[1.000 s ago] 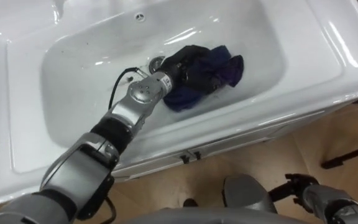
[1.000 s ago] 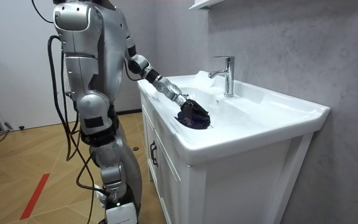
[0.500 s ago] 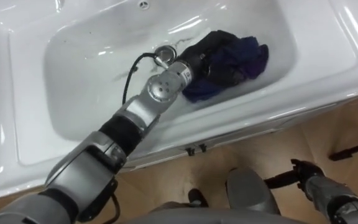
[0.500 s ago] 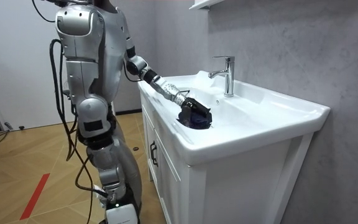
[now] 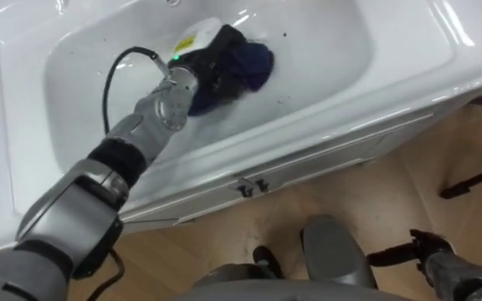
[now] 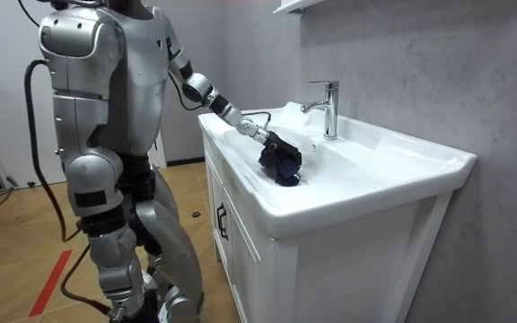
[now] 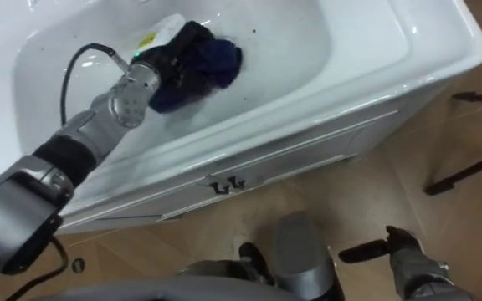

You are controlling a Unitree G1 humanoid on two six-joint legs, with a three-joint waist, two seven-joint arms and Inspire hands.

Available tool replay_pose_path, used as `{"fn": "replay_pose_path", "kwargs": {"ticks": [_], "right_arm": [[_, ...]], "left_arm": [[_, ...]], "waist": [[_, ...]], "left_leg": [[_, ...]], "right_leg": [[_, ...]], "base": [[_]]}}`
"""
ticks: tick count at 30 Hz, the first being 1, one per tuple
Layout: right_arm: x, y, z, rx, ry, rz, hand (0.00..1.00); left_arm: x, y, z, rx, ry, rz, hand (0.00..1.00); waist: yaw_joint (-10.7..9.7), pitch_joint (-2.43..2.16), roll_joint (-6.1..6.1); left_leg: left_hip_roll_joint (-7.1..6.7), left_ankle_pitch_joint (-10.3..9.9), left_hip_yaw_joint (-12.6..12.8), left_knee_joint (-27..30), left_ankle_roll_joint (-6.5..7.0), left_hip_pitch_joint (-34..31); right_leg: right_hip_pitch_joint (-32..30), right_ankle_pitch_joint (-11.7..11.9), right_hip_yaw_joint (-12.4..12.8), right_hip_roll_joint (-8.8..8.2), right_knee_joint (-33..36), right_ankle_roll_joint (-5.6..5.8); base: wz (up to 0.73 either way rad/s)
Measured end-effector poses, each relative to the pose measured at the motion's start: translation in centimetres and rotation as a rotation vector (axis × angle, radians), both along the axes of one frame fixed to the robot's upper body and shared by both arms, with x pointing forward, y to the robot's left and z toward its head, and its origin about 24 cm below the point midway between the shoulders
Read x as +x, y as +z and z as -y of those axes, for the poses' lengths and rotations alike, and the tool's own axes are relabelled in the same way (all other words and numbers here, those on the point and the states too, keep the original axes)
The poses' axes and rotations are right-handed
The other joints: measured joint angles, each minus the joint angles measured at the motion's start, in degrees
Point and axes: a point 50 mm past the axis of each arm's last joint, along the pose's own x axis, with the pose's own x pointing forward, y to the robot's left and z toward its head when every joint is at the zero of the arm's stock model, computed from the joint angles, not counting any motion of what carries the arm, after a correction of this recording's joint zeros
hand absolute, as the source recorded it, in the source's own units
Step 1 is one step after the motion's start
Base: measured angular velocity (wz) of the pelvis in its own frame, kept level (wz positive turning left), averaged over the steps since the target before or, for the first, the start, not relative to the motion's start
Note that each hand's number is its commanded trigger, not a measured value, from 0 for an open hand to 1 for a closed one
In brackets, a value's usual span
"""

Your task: Wipe basin

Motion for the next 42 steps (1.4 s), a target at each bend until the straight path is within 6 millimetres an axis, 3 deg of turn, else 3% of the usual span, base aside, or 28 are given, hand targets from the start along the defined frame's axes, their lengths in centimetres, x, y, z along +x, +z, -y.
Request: {"fn": "replay_pose_path", "kwargs": {"ticks": [5,12,18,26,28,31,33,35,39,42], "right_arm": [[0.4,0.3,0.5,-0.025,0.033,-0.001,0.00],[0.1,0.3,0.5,-0.053,0.085,-0.031,0.00],[0.2,0.2,0.3,-0.091,0.136,-0.065,0.00],[0.5,-0.1,-0.5,-0.094,0.154,-0.094,0.00],[0.6,-0.1,-0.6,-0.093,0.154,-0.093,0.00],[0.4,-0.1,-0.6,-0.095,0.154,-0.106,0.00],[0.3,-0.1,-0.6,-0.104,0.149,-0.120,0.00],[0.1,-0.2,-0.5,-0.117,0.142,-0.122,0.00],[-0.1,-0.2,-0.5,-0.113,0.119,-0.121,0.00],[-0.5,-0.4,-0.7,-0.105,0.104,-0.140,0.00]], "left_arm": [[-0.2,-0.9,-2.3,0.113,0.073,0.007,1.00],[0.0,-0.8,-3.0,0.206,0.093,0.033,1.00],[0.0,-1.0,-3.6,0.230,0.120,0.015,1.00],[-0.6,-1.8,-4.8,0.249,0.190,-0.025,1.00],[-0.9,-2.3,-5.5,0.255,0.219,-0.051,1.00],[-1.5,-2.9,-6.6,0.270,0.272,-0.093,1.00],[-2.1,-3.5,-7.3,0.261,0.317,-0.119,1.00],[-3.1,-4.4,-8.0,0.249,0.364,-0.153,1.00],[-3.8,-4.9,-8.7,0.230,0.402,-0.172,1.00],[-4.3,-5.3,-9.0,0.232,0.419,-0.189,1.00]], "waist": [[0.2,0.29,-0.17],[0.4,1.15,-1.39],[0.4,1.11,-1.95],[0.5,0.32,-3.24],[0.6,0.30,-3.28],[1.6,0.05,-3.46],[2.3,-0.44,-3.48],[2.8,-1.39,-3.27],[3.9,-1.60,-3.84],[4.1,-1.79,-4.97]], "left_leg": [[0.46,0.0,1.2,0.9,-0.02,-0.1],[0.82,0.0,2.8,1.7,-0.04,-0.1],[1.05,-0.1,3.3,3.1,-0.07,-0.7],[2.04,-0.3,4.4,3.1,-0.36,0.5],[2.13,-0.3,4.5,3.1,-0.37,1.0],[2.21,-0.2,4.5,3.1,-0.49,1.2],[2.27,-0.2,4.5,3.1,-0.56,1.1],[2.38,-0.2,4.5,3.2,-0.59,1.2],[2.47,0.0,4.4,3.1,-0.82,1.4],[2.61,0.1,4.3,3.1,-0.90,2.4]], "right_leg": [[-0.5,0.0,0.8,0.23,0.8,-0.11],[-1.1,0.1,2.0,0.69,1.6,-0.35],[-1.2,0.3,2.4,1.09,1.7,-0.50],[-0.4,1.0,2.6,2.01,1.6,-1.17],[0.0,1.0,2.7,2.15,1.7,-1.26],[-0.1,1.1,3.1,2.30,1.8,-1.43],[-0.2,1.2,3.1,2.38,1.9,-1.46],[0.0,1.2,2.9,2.39,1.8,-1.43],[0.4,1.1,2.4,2.30,1.7,-1.07],[1.5,0.9,2.3,2.37,1.6,-1.28]], "base": [[-0.08],[-0.07],[-0.06],[-0.06],[-0.09],[-0.03],[0.00],[0.03],[0.05],[0.00]]}}
